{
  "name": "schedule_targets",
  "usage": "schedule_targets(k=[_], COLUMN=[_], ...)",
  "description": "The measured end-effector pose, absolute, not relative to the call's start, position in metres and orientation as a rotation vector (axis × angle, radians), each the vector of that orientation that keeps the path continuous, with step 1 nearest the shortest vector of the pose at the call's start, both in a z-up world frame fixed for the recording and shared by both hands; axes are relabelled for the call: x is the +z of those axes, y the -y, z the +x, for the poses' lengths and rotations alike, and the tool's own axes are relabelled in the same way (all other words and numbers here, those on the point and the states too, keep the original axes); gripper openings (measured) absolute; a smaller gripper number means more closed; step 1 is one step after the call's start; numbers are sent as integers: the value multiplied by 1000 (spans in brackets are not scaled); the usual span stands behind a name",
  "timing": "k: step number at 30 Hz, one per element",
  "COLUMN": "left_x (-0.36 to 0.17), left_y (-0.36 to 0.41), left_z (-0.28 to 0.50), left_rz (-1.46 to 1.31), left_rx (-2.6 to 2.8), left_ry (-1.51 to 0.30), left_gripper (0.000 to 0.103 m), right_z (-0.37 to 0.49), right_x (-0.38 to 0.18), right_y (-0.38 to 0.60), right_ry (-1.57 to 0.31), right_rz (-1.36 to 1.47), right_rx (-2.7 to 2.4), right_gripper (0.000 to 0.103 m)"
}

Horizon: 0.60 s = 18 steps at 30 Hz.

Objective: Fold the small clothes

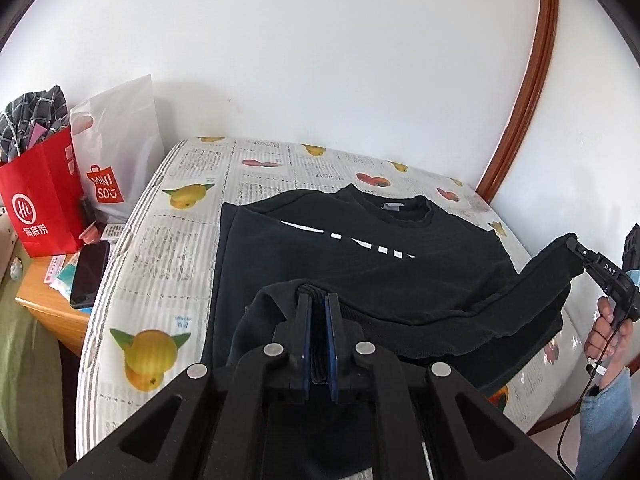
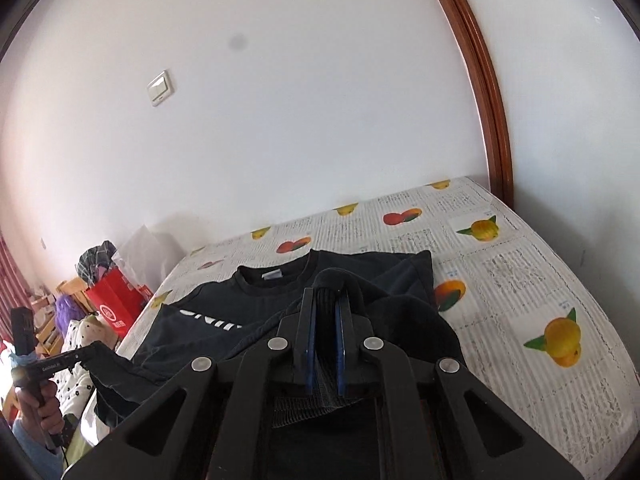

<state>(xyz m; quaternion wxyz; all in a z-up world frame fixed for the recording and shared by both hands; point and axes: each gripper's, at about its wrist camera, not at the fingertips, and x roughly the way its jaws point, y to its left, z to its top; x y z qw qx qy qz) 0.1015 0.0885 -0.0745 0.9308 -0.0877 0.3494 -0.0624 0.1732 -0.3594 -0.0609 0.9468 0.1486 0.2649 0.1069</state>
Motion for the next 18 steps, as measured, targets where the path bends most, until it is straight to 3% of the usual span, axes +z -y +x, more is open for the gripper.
schedule_targets(k=[8,18], left_x=[-96,-134], left_y=[-106,-133], left_z=[158,208], left_rz=[-273,-346], left_rx=[-128,-71], left_ry=[-795,-883], left_gripper=[7,7], right_z=[236,316], right_x=[-79,-144], right_y=[350,339], right_ry=[-596,-832], right_rz=[358,363], right_rx=[184,49], right_gripper=[8,8])
